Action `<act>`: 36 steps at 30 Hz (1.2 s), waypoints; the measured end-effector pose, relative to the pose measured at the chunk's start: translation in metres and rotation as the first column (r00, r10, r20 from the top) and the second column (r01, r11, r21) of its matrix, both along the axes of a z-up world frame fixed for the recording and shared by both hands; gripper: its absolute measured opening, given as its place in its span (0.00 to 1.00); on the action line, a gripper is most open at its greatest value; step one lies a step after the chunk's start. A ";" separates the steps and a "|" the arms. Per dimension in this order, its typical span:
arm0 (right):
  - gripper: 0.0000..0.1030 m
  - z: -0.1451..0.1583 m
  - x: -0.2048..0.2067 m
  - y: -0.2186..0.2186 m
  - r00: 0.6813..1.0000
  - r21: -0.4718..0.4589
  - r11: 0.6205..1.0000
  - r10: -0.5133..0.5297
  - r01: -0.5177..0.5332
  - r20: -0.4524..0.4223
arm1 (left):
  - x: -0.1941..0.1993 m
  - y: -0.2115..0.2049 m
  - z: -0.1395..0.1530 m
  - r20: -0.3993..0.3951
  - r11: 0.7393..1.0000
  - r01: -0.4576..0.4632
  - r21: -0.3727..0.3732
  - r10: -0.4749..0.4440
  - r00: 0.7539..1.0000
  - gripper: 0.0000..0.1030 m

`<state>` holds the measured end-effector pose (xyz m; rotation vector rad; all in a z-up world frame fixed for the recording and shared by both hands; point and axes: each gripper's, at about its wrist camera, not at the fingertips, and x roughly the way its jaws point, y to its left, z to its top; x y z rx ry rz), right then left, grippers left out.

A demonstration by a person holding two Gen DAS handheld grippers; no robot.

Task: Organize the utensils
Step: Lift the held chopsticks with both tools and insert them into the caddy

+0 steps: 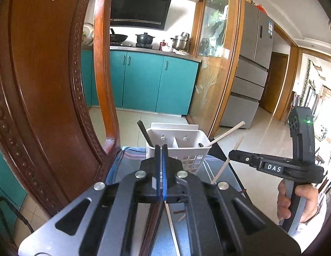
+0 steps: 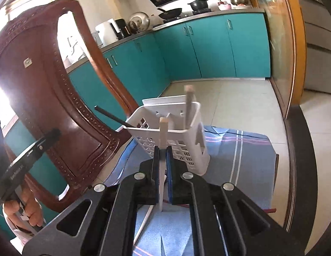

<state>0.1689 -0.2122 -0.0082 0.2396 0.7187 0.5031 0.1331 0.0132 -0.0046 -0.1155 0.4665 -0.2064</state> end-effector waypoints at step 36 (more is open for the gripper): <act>0.06 0.033 -0.034 -0.002 0.993 0.033 0.998 0.046 -0.050 0.109 | 0.054 0.002 -0.109 -0.367 0.990 -0.030 0.137 0.079 0.927 0.06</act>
